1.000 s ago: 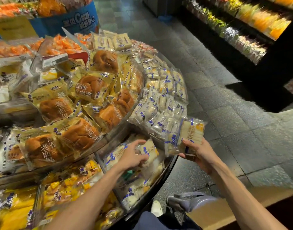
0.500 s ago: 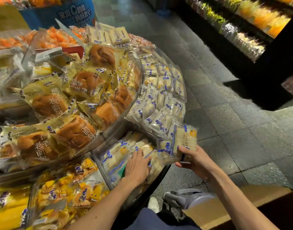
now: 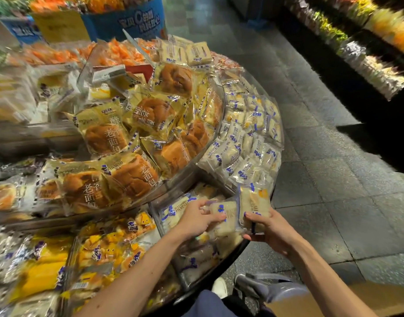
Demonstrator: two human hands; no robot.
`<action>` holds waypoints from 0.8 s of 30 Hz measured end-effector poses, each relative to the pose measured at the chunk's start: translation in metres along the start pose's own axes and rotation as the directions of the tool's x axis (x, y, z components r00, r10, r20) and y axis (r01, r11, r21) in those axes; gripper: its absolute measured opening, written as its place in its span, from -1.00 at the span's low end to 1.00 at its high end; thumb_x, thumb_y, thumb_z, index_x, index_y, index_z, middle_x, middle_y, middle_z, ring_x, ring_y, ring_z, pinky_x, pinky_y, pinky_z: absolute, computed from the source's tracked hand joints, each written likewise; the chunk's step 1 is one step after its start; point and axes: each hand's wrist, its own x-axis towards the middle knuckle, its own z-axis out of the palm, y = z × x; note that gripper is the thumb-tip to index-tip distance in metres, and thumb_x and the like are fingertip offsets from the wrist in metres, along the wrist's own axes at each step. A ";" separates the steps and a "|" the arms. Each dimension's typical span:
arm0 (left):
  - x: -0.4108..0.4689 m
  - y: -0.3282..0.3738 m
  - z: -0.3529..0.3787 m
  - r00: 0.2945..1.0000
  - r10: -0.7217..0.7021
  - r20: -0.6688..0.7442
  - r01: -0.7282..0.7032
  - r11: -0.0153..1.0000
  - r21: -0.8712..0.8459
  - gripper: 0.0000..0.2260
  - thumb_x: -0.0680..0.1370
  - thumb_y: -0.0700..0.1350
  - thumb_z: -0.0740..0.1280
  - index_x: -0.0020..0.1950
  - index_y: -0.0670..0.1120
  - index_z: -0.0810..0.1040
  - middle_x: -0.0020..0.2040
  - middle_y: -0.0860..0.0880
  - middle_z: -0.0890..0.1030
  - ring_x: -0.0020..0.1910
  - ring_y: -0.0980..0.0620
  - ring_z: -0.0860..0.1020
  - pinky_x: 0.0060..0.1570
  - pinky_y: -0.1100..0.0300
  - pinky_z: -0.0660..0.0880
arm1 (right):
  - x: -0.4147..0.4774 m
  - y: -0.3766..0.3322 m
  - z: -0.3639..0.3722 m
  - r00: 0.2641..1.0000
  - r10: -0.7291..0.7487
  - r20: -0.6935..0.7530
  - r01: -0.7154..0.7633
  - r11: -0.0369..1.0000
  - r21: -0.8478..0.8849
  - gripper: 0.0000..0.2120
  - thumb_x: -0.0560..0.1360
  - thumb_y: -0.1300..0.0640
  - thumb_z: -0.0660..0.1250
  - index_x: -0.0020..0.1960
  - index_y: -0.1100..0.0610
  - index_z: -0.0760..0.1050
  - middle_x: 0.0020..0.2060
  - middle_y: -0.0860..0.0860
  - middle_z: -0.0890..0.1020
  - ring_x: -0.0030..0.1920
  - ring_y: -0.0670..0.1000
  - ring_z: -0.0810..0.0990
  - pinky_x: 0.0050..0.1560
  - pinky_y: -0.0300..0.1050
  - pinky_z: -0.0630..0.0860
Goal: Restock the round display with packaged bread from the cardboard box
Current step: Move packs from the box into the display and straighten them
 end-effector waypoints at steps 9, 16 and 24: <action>0.050 0.014 -0.056 0.912 -0.062 -0.406 0.057 0.998 -0.025 -0.71 0.42 -0.13 0.58 0.04 -0.19 0.59 -0.10 -0.13 0.72 -0.15 -0.02 0.67 0.00 0.00 0.61 | 0.004 -0.008 -0.010 0.998 -0.029 -0.058 0.030 0.999 0.012 -0.74 0.50 0.33 0.39 0.19 0.19 0.56 0.00 0.19 0.71 -0.08 0.16 0.70 -0.19 0.11 0.68; 0.082 -0.004 -0.053 0.895 -0.113 -0.432 0.171 0.980 0.099 -0.73 0.42 -0.07 0.58 -0.04 -0.10 0.55 -0.10 -0.10 0.67 -0.13 -0.04 0.65 -0.11 0.05 0.58 | 0.002 -0.006 -0.008 0.998 -0.008 -0.054 0.008 1.000 -0.006 -0.72 0.47 0.30 0.43 0.17 0.21 0.57 0.06 0.26 0.68 -0.02 0.21 0.65 -0.19 0.08 0.68; 0.070 -0.019 -0.041 0.876 0.175 -0.450 0.220 0.685 0.694 -0.47 0.46 0.26 0.43 0.17 -0.13 0.46 0.05 -0.12 0.60 0.06 -0.17 0.57 -0.11 0.02 0.46 | 0.004 -0.004 0.005 1.000 0.025 -0.018 -0.025 0.999 -0.041 -0.73 0.49 0.30 0.42 0.18 0.22 0.55 0.05 0.20 0.69 -0.08 0.11 0.69 -0.29 0.01 0.65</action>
